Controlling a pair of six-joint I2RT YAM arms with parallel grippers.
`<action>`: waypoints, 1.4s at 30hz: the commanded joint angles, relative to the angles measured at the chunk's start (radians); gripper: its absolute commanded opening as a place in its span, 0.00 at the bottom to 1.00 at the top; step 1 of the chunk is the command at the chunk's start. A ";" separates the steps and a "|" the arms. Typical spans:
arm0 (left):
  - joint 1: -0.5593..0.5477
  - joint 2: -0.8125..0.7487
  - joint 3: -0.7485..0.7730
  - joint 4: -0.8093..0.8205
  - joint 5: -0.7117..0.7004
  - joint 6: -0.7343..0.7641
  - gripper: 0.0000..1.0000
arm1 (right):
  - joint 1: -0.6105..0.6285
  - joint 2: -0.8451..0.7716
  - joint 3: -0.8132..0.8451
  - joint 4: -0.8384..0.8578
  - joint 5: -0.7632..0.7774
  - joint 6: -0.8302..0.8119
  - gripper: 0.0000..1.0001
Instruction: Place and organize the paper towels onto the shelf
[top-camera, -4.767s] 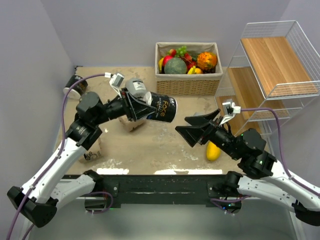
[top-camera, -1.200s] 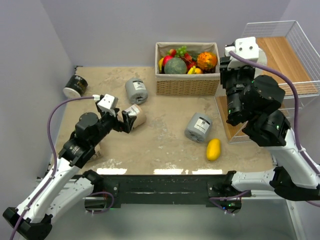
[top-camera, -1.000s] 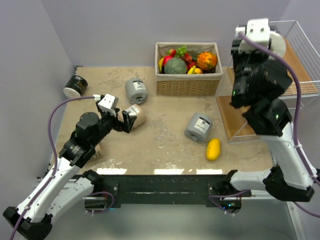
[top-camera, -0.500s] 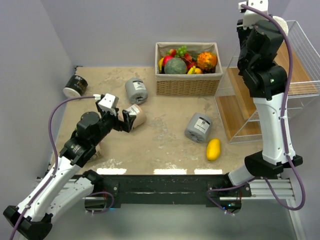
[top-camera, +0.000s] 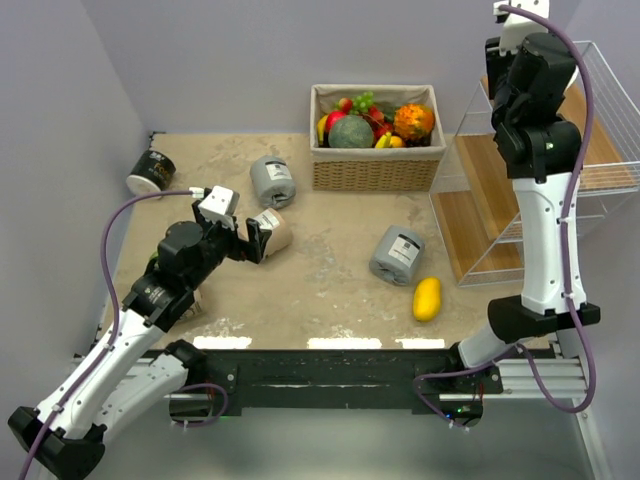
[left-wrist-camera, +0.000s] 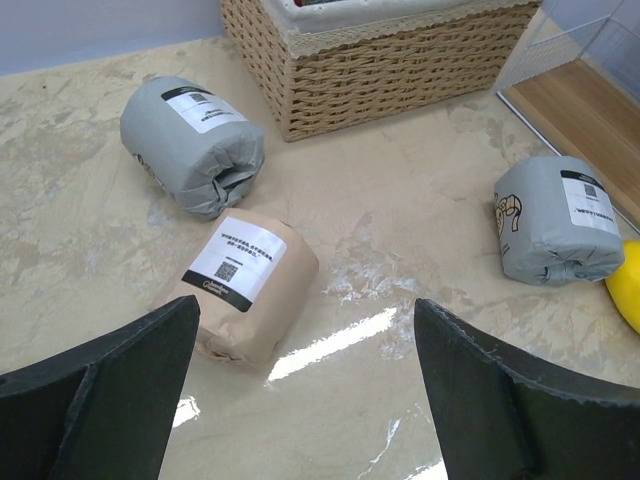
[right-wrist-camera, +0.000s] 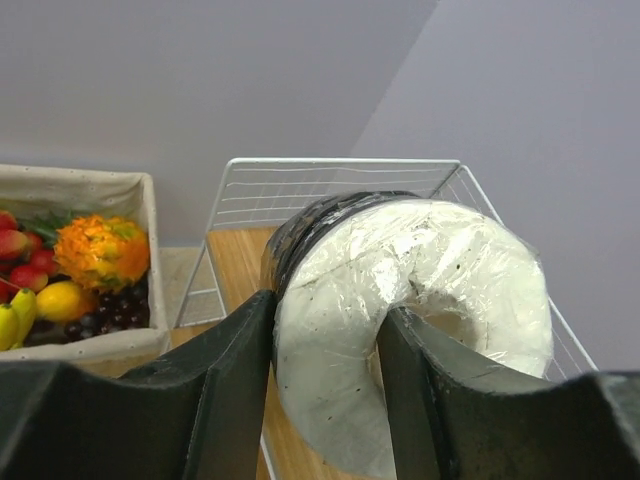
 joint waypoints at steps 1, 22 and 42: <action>0.000 0.005 0.009 0.013 -0.021 0.021 0.94 | -0.013 -0.002 0.044 0.070 0.018 -0.032 0.50; -0.002 0.007 0.005 0.014 -0.044 0.024 0.96 | -0.013 0.039 0.079 0.154 0.097 -0.032 0.83; -0.002 0.008 0.007 0.008 -0.027 0.030 0.96 | 0.114 -0.022 -0.131 0.123 0.146 -0.051 0.37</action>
